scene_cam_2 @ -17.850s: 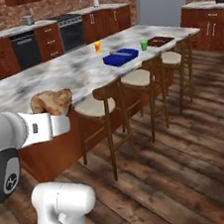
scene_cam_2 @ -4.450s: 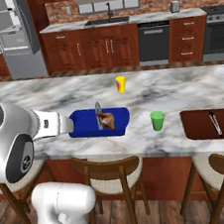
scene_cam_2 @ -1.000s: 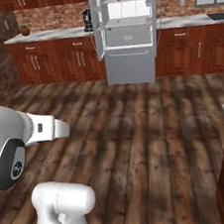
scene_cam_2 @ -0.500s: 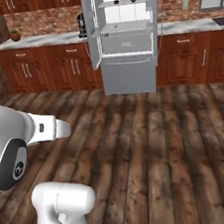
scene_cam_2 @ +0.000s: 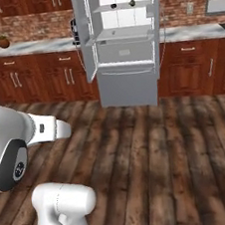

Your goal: Gather the broccoli and sweet potato from the fridge and place them on a tray on the dining counter. Then gather the chicken drumstick and fish from the fridge and place them on the other tray.

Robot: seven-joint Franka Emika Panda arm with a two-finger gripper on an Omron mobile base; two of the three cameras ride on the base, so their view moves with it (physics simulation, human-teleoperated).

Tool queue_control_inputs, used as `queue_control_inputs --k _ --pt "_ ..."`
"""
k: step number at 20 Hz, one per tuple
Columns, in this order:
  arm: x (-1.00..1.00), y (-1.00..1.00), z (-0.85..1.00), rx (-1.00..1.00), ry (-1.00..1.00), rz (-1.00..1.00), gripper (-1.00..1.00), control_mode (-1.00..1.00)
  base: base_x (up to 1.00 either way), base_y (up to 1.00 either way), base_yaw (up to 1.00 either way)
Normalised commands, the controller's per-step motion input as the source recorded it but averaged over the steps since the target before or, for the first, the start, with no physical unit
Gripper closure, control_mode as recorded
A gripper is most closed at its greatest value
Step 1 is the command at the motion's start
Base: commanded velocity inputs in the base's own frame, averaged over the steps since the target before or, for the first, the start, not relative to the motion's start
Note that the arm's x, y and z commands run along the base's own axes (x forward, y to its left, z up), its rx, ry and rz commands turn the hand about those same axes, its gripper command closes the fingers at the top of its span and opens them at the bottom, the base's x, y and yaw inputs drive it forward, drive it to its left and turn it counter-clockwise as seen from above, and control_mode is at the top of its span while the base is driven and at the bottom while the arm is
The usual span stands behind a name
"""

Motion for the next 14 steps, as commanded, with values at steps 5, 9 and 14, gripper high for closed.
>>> queue_control_inputs --k 5,9,14 --pt "0.0 0.0 0.0 0.0 0.0 0.0 -1.0 1.0 1.0 0.0 0.0" --pt "0.0 0.0 0.0 0.0 0.0 0.0 -1.0 1.0 1.0 0.0 0.0" --pt "0.0 0.0 0.0 0.0 0.0 0.0 -1.0 1.0 1.0 0.0 0.0"
